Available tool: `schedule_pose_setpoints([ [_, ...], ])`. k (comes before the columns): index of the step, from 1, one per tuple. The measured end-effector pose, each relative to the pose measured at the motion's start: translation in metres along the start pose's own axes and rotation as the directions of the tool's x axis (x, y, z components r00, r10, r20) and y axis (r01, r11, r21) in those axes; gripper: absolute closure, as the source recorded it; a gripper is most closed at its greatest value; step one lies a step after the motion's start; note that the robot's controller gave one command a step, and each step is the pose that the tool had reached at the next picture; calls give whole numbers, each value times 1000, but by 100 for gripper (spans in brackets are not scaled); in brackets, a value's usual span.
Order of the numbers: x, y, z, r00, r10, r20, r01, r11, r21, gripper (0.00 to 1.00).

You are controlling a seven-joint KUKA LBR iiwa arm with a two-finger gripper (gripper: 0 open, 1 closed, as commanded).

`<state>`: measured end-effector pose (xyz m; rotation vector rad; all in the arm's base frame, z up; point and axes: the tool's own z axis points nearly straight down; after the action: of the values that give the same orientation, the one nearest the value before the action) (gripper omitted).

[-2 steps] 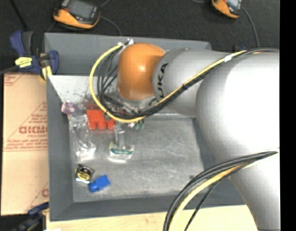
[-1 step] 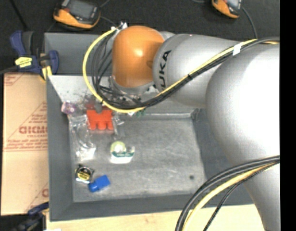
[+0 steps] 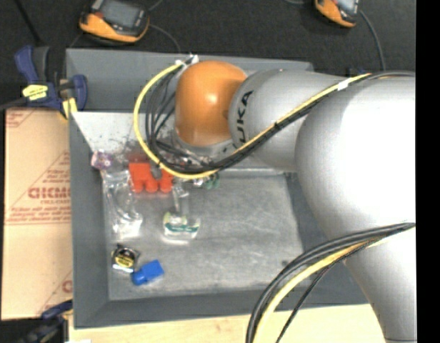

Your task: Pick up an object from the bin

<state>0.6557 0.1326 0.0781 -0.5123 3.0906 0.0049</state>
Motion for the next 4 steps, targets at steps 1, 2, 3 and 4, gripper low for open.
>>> schedule_pose_setpoints([
  [1,-16,56,-53,998,-57,3,57,998,1,0],
  [2,7,-22,0,964,-266,-2,266,964,4,0],
  [3,-9,41,2,909,-417,-1,417,909,13,0],
  [4,-8,40,2,910,-414,-2,414,910,11,0],
])
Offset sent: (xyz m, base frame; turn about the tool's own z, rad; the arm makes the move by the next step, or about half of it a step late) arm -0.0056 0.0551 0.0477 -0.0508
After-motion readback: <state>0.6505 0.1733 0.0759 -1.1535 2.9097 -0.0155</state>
